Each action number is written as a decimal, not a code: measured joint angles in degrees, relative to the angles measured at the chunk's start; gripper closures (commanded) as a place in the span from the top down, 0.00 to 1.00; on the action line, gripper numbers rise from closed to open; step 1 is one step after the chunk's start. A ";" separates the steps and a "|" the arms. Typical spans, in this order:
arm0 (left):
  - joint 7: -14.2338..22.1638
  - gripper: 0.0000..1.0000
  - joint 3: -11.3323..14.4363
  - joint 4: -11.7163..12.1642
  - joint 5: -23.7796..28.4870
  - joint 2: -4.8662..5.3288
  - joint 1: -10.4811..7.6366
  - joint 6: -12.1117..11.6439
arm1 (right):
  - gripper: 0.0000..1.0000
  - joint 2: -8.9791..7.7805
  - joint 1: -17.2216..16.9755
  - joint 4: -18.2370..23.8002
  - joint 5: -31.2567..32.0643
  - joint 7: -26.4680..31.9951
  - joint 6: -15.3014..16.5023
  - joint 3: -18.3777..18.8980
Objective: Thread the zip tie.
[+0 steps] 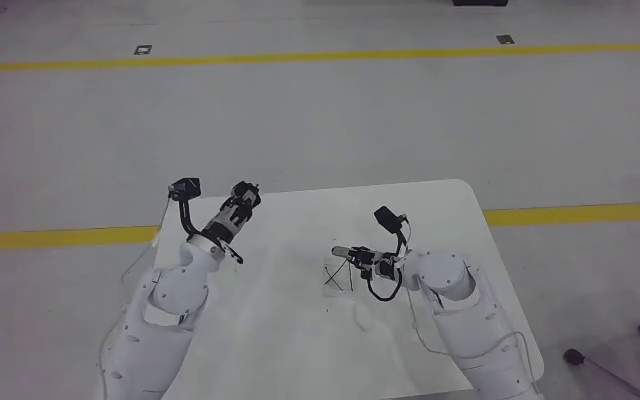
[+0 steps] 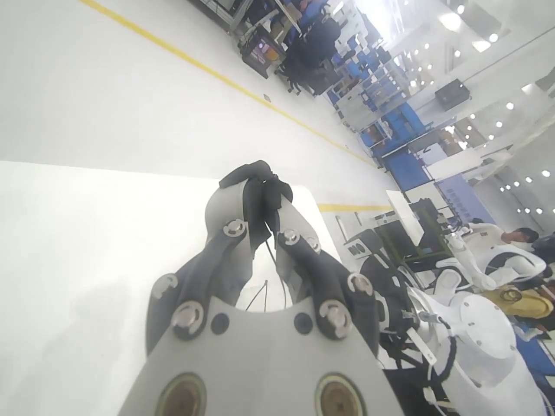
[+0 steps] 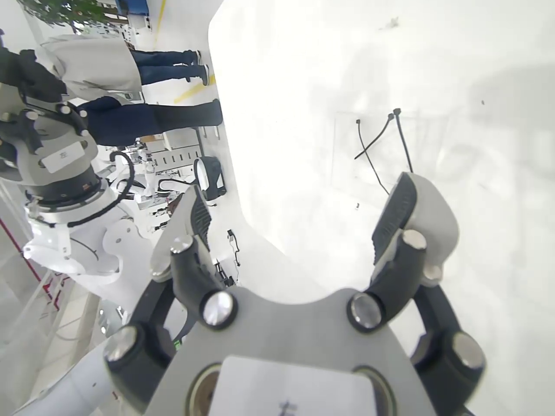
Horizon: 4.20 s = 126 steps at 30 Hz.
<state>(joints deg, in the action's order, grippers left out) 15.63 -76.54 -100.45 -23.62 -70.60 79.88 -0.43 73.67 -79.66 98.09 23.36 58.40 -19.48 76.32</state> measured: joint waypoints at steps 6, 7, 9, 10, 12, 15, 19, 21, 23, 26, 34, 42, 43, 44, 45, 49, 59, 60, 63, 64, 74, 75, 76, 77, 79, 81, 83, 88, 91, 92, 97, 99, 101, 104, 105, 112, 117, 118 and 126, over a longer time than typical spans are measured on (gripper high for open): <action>-0.07 0.00 -3.56 0.08 5.45 0.29 1.55 -0.55 | 1.00 0.00 0.00 0.00 0.00 0.00 0.00 0.00; 0.47 0.00 -3.97 -0.16 6.39 0.37 1.88 -1.23 | 1.00 0.00 0.00 0.00 0.00 0.00 0.00 0.00; 1.27 0.00 -4.24 -0.28 6.64 0.47 2.13 -2.06 | 1.00 0.00 0.00 0.00 0.00 0.00 0.00 0.00; 1.35 0.00 -4.25 -0.29 6.58 0.48 2.15 -2.14 | 1.00 0.00 0.00 0.00 0.00 0.00 0.00 0.00; 1.32 0.00 -4.23 -0.27 6.53 0.48 2.13 -2.10 | 1.00 0.00 0.00 0.00 0.00 0.00 0.00 0.00; 1.29 0.00 -4.22 -0.27 6.52 0.47 2.12 -2.07 | 1.00 0.01 -0.07 0.22 0.04 -0.44 0.17 -0.30; 1.29 0.00 -4.22 -0.27 6.52 0.47 2.12 -2.07 | 1.00 0.29 0.91 -0.51 6.08 -0.15 -0.01 -2.43; 1.29 0.00 -4.22 -0.27 6.52 0.47 2.12 -2.07 | 1.00 0.82 1.42 -0.60 10.01 1.24 -0.01 -2.43; 1.29 0.00 -4.22 -0.27 6.52 0.47 2.12 -2.07 | 1.00 1.85 1.54 -0.18 14.43 3.57 -0.01 -1.69; 1.29 0.00 -4.22 -0.27 6.52 0.47 2.12 -2.07 | 1.00 4.01 1.19 1.15 22.14 8.39 0.00 0.16; 1.29 0.00 -4.22 -0.27 6.52 0.47 2.12 -2.07 | 1.00 13.52 0.49 5.61 42.57 20.43 0.00 3.50; 1.29 0.00 -4.22 -0.27 6.52 0.47 2.12 -2.07 | 1.00 13.80 0.60 5.52 43.16 20.75 0.00 3.54; 1.29 0.00 -4.22 -0.27 6.52 0.47 2.12 -2.07 | 1.00 13.81 0.60 5.52 43.18 20.75 0.00 3.54; 1.29 0.00 -4.22 -0.27 6.52 0.47 2.12 -2.07 | 1.00 13.81 0.60 5.52 43.18 20.75 0.00 3.54; 1.29 0.00 -4.22 -0.27 6.52 0.47 2.12 -2.07 | 1.00 13.81 0.54 5.50 43.17 20.62 0.08 3.49; 1.29 0.00 -4.22 -0.27 6.52 0.47 2.12 -2.07 | 1.00 13.94 0.59 5.48 44.54 16.44 0.01 1.02; 1.29 0.00 -4.22 -0.27 6.52 0.47 2.12 -2.07 | 1.00 17.89 4.56 0.94 51.77 18.17 0.00 -2.85; 1.29 0.00 -4.22 -0.27 6.52 0.47 2.12 -2.07 | 1.00 18.43 4.69 0.57 52.55 18.65 0.00 -2.86; 1.29 0.00 -4.22 -0.27 6.52 0.47 2.12 -2.07 | 1.00 20.35 4.66 -0.13 55.64 20.46 0.00 -2.77; 1.29 0.00 -4.22 -0.27 6.52 0.47 2.12 -2.07 | 1.00 21.16 4.41 -0.42 56.95 21.10 0.00 -2.51; 1.29 0.00 -4.22 -0.27 6.52 0.47 2.12 -2.07 | 1.00 26.03 1.93 -3.03 63.27 21.24 0.00 0.65; 1.29 0.00 -4.22 -0.27 6.52 0.47 2.12 -2.07 | 1.00 26.00 1.94 -3.02 63.25 21.24 0.00 0.64; 1.29 0.00 -4.22 -0.27 6.52 0.47 2.12 -2.07 | 1.00 25.99 1.95 -3.01 63.23 21.24 0.00 0.63; 1.29 0.00 -4.22 -0.27 6.52 0.47 2.12 -2.07 | 1.00 25.99 1.95 -3.01 63.23 21.24 0.00 0.63; 1.29 0.00 -4.22 -0.27 6.52 0.47 2.12 -2.07 | 1.00 25.99 1.94 -3.01 63.23 21.24 0.00 0.63; 1.29 0.00 -4.22 -0.27 6.52 0.47 2.12 -2.07 | 1.00 25.96 1.62 -3.13 62.67 20.34 0.42 0.54; 1.29 0.00 -4.22 -0.27 6.52 0.47 2.12 -2.07 | 1.00 25.90 1.08 -3.34 61.98 17.70 0.71 0.14; 1.29 0.00 -4.22 -0.27 6.52 0.47 2.12 -2.07 | 1.00 26.07 1.17 -4.59 61.54 15.10 -0.03 -0.67; 1.29 0.00 -4.22 -0.27 6.52 0.47 2.12 -2.07 | 0.79 26.40 1.47 -5.68 61.81 14.22 0.00 -0.73; 1.29 0.00 -4.22 -0.27 6.52 0.47 2.12 -2.07 | 0.71 26.54 1.56 -6.03 62.03 14.03 0.00 -0.73; 1.29 0.00 -4.22 -0.27 6.52 0.47 2.12 -2.07 | 0.48 27.47 1.91 -7.73 63.01 13.56 0.00 -0.72; 1.29 0.00 -4.22 -0.27 6.52 0.47 2.12 -2.07 | 0.48 27.67 2.17 -8.31 63.16 13.71 0.00 -0.70; 1.29 0.00 -4.22 -0.27 6.52 0.47 2.12 -2.07 | 0.47 27.78 2.46 -8.88 63.16 13.93 0.00 -0.75; 1.29 0.00 -4.22 -0.27 6.52 0.47 2.12 -2.07 | 0.47 27.85 2.64 -9.44 63.31 14.23 0.00 -0.85; 1.29 0.00 -4.22 -0.27 6.52 0.47 2.12 -2.07 | 0.47 27.86 2.66 -9.61 63.46 14.32 0.00 -0.86; 1.29 0.00 -4.22 -0.27 6.52 0.47 2.12 -2.07 | 0.46 27.95 2.80 -10.92 64.64 14.69 0.00 -0.40; 1.29 0.00 -4.22 -0.27 6.52 0.47 2.12 -2.07 | 0.45 28.11 3.17 -12.20 64.88 14.37 0.00 0.02; 1.29 0.00 -4.22 -0.27 6.52 0.47 2.12 -2.07 | 0.45 28.13 3.23 -12.36 64.91 14.33 0.00 0.05; 1.29 0.00 -4.22 -0.27 6.52 0.47 2.12 -2.07 | 0.42 28.52 4.26 -14.89 65.37 13.92 0.00 0.77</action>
<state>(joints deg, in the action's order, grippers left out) 16.92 -80.76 -100.72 -17.09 -70.13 82.00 -2.50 102.19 -75.39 83.20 88.73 72.32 -19.48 77.09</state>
